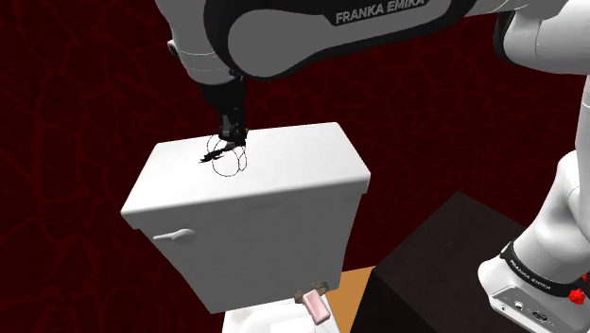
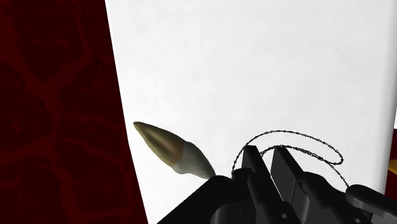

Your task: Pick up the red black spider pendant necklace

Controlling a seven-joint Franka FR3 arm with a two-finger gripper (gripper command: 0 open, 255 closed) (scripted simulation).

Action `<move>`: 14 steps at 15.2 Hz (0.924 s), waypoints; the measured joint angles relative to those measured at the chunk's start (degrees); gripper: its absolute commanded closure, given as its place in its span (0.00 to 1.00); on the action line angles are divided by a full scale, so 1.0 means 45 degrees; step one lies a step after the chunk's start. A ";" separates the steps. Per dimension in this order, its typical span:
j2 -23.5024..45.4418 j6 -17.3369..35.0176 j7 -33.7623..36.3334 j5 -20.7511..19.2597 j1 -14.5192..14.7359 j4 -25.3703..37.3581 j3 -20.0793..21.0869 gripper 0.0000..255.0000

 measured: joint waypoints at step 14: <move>0.0882 -0.2691 -0.0774 -0.0363 0.0864 0.3677 -0.0074 1.00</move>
